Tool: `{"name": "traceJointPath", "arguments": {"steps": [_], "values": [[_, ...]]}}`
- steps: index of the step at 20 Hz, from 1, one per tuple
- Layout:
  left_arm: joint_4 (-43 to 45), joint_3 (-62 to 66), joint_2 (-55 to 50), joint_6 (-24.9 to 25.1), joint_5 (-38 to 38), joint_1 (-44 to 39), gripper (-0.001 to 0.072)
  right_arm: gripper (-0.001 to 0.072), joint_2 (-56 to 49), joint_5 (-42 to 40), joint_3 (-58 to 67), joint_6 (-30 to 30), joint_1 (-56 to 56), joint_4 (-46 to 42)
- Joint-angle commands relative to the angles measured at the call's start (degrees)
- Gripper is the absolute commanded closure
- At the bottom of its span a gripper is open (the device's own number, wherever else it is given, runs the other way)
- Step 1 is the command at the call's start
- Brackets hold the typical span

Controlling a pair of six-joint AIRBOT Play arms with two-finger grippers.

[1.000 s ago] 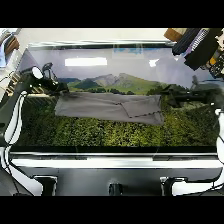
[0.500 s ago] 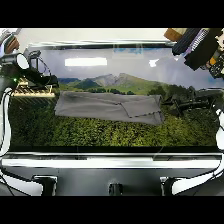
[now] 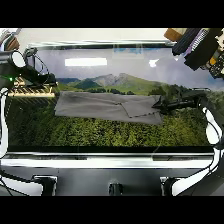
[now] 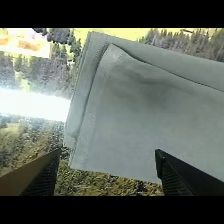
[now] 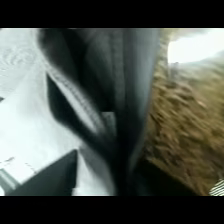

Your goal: Fold the clothes and pants, and hang the long-sleeved shirts on hangers.

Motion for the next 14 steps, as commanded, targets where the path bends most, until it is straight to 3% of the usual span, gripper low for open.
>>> {"name": "traceJointPath", "arguments": {"steps": [1, 2, 3, 4, 7, 14], "values": [[-4.33, -0.02, -0.17, -0.2, -0.07, -0.02, 0.0011, 0.0646, 0.11, 3.17, 0.31, 0.59, 2.89, 0.0], [-6.99, -0.02, -0.59, -0.22, -0.02, -0.02, 0.0231, 0.0668, 0.72, 2.78, 1.11, 1.03, 2.73, -0.11], [-10.25, -0.24, -1.29, -0.22, 0.26, -0.15, 0.0617, 0.0669, 1.73, 1.66, 2.67, 2.71, 2.43, -0.76], [-13.35, -0.7, -2.08, -0.26, 1.42, -0.57, 0.069, 0.0669, 2.73, -0.24, 4.79, 4.92, 2.29, -1.9], [-23.91, -2.34, -6.25, -1.53, 8.0, -4.68, 0.0689, 0.0669, 5.14, -8.72, 13.75, 10.86, 1.9, -5.46], [-41.51, -2.8, -19.52, -9.51, 27.02, -25.18, 0.0691, 0.0668, 7.02, -23.39, 32.65, 22.05, 1.9, -6.45]]}}
